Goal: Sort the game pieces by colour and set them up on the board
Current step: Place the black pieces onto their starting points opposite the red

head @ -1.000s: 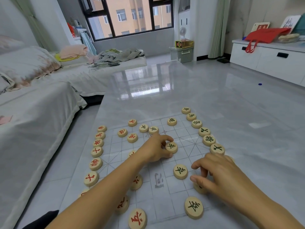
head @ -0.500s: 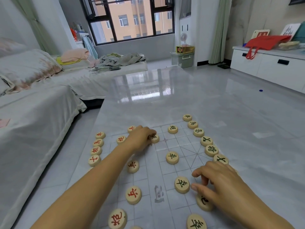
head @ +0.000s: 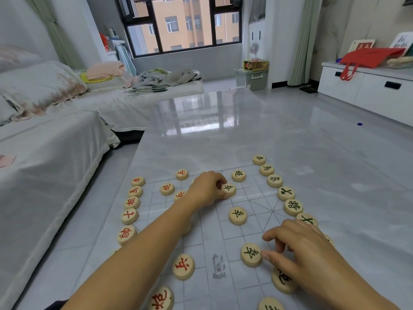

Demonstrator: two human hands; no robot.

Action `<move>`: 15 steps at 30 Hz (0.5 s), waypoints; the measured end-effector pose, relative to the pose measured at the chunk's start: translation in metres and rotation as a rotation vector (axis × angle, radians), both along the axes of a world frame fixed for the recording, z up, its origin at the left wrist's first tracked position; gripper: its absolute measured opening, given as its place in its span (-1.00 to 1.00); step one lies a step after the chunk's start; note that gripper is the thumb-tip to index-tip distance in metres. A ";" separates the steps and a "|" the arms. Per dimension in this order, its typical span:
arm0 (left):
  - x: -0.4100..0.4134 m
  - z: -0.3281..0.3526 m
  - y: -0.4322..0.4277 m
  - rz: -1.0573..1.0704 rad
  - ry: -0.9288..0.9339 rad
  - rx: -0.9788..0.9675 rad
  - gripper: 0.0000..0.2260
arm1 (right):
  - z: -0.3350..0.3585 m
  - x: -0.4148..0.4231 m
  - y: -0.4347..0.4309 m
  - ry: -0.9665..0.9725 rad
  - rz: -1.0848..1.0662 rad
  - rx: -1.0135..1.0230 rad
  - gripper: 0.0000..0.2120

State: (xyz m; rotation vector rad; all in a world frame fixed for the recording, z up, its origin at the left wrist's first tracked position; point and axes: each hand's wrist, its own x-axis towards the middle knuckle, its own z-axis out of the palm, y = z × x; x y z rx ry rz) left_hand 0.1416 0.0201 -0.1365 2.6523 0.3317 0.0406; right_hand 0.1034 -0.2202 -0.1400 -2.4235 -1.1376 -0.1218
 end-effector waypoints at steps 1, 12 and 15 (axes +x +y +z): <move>0.000 0.000 0.000 -0.001 0.001 0.002 -0.62 | 0.002 -0.001 0.001 -0.020 0.003 -0.002 -0.71; -0.001 0.006 0.023 0.049 -0.039 -0.062 -0.53 | -0.003 0.004 -0.003 0.021 0.051 0.098 -0.66; -0.010 0.016 0.060 0.234 -0.122 -0.096 -0.70 | -0.007 0.008 -0.003 -0.037 0.008 -0.003 -0.70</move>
